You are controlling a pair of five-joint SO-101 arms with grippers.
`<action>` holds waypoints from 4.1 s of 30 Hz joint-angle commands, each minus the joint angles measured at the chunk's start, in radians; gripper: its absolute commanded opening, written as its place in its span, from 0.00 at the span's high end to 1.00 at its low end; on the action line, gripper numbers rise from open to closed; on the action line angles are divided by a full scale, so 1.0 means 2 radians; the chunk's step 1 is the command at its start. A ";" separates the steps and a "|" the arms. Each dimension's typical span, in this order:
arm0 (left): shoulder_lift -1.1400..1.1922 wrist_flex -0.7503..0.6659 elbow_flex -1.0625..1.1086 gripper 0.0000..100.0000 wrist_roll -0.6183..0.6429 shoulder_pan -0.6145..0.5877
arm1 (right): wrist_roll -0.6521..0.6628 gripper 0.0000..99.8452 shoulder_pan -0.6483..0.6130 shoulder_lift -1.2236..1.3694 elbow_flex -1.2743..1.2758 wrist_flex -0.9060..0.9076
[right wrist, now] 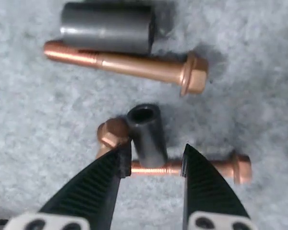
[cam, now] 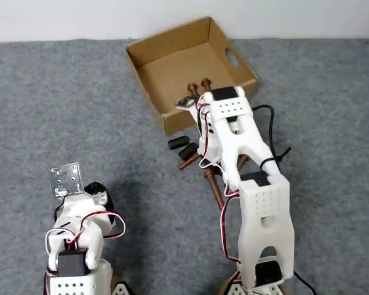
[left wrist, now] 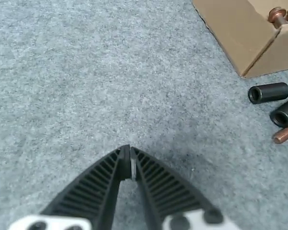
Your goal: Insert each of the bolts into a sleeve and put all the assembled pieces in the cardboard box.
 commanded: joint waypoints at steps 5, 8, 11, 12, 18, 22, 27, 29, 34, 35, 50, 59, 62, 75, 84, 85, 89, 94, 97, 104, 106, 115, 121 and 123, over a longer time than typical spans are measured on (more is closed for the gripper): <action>-0.002 -0.015 -0.004 0.99 0.005 -0.002 | 0.003 0.87 -0.026 0.033 -0.004 -0.017; -0.002 -0.015 -0.004 0.99 0.005 -0.002 | 0.002 0.98 -0.031 0.045 -0.004 -0.020; -0.002 -0.015 -0.004 0.99 0.005 -0.002 | 0.001 0.98 -0.031 0.036 -0.009 -0.016; -0.002 -0.015 -0.004 0.99 0.005 -0.002 | -0.001 0.99 -0.030 0.027 -0.014 -0.013; -0.002 -0.015 -0.004 0.99 0.005 -0.002 | -0.047 0.99 -0.029 -0.036 -0.043 0.049; -0.002 -0.015 -0.004 0.99 0.005 -0.002 | -0.078 0.99 -0.020 -0.097 -0.016 0.057; -0.002 -0.015 -0.004 0.99 0.005 -0.002 | -0.109 0.99 -0.017 -0.207 0.062 0.056; -0.002 -0.015 -0.004 0.99 0.005 -0.002 | -0.139 0.99 -0.017 -0.254 0.107 0.056; -0.002 -0.015 -0.004 0.99 0.005 0.001 | -0.252 0.99 -0.002 -0.361 0.211 0.056; -0.002 -0.015 -0.004 0.99 0.005 0.001 | -0.274 0.99 0.003 -0.382 0.229 0.055; -0.002 -0.026 -0.004 0.99 0.037 0.002 | -0.392 0.99 0.105 -0.686 0.419 -0.004; -0.002 -0.004 -0.004 0.99 0.040 0.034 | -0.391 0.99 0.144 -0.939 0.646 -0.081; -0.005 0.009 -0.004 0.99 0.038 0.071 | -0.391 0.99 0.148 -1.022 0.704 -0.085; 0.000 0.027 -0.138 0.99 -0.044 0.107 | -0.344 0.99 0.187 -1.254 0.810 -0.110; 0.282 0.120 -0.359 0.99 0.079 0.130 | -0.321 0.99 0.185 -1.259 0.825 -0.117; 0.329 0.130 -0.386 0.99 0.095 0.140 | -0.318 0.99 0.185 -1.259 0.827 -0.119; 0.498 0.172 -0.488 0.99 0.164 0.202 | -0.313 0.99 0.185 -1.259 0.829 -0.122; 0.647 0.179 -0.577 0.99 0.262 0.263 | -0.313 0.99 0.186 -1.259 0.830 -0.122; 0.710 0.179 -0.622 0.99 0.293 0.287 | -0.313 0.99 0.187 -1.259 0.830 -0.122; 0.817 0.179 -0.693 0.99 0.298 0.330 | -0.313 0.99 0.187 -1.259 0.830 -0.122; 0.844 0.180 -0.709 0.99 0.298 0.339 | -0.313 0.99 0.187 -1.259 0.830 -0.122; 0.943 0.180 -0.746 0.87 0.299 0.348 | -0.312 0.99 0.187 -1.280 0.836 -0.123; 0.981 0.174 -0.749 0.85 0.299 0.348 | -0.312 0.99 0.187 -1.279 0.836 -0.123; 0.993 0.169 -0.756 0.85 0.299 0.348 | -0.312 0.99 0.187 -1.279 0.836 -0.123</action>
